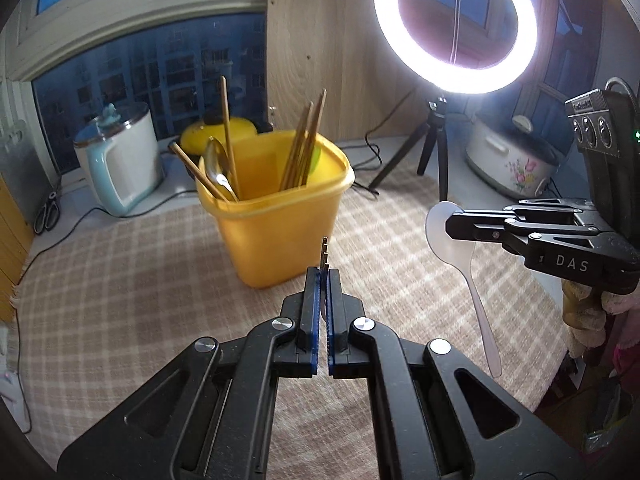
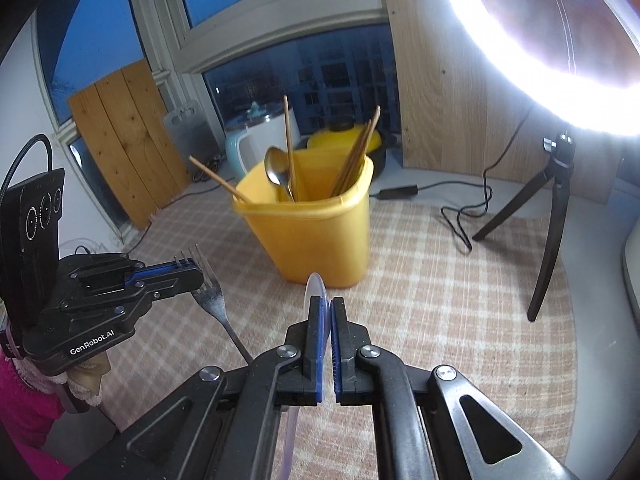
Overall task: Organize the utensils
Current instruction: 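Lift the fork and clear spoon and carry both over the yellow bucket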
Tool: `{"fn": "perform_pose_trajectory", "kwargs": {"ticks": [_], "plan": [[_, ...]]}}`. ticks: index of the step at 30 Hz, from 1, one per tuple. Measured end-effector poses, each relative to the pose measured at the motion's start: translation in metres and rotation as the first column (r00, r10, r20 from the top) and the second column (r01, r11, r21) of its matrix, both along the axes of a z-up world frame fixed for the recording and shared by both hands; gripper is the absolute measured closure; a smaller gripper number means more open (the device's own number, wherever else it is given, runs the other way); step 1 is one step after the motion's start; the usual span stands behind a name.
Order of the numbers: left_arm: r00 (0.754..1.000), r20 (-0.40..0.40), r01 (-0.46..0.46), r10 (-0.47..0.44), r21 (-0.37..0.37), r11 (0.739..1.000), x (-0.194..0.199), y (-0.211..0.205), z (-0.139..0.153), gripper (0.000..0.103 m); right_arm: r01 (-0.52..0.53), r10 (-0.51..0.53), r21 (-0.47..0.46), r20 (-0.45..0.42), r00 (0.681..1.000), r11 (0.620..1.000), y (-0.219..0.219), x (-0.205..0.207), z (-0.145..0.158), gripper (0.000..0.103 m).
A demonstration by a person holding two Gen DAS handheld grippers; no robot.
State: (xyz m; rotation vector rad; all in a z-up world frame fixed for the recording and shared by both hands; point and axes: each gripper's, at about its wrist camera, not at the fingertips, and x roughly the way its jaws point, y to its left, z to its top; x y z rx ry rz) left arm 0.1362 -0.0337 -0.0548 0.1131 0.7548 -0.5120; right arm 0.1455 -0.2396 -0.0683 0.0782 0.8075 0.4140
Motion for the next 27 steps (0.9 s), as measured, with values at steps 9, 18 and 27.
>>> {"fn": "perform_pose_trajectory", "kwargs": {"ticks": [9,18,27], "plan": [[0.997,0.076,-0.029,0.032,-0.038,0.999,0.012,0.017,0.035,0.103,0.023,-0.025,0.031,0.068,0.997,0.999,0.003,0.009,0.026,0.102],[0.984,0.166,-0.053,0.063,-0.065,0.996,0.034,0.026,0.076,0.103,0.049,-0.057,0.050,0.158,0.986,0.998,0.008,0.032,0.057,0.102],[0.964,0.236,-0.111,0.123,-0.063,0.992,0.072,0.040,0.104,0.103,0.095,-0.104,0.046,0.229,0.968,0.994,0.015,0.057,0.077,0.102]]}}
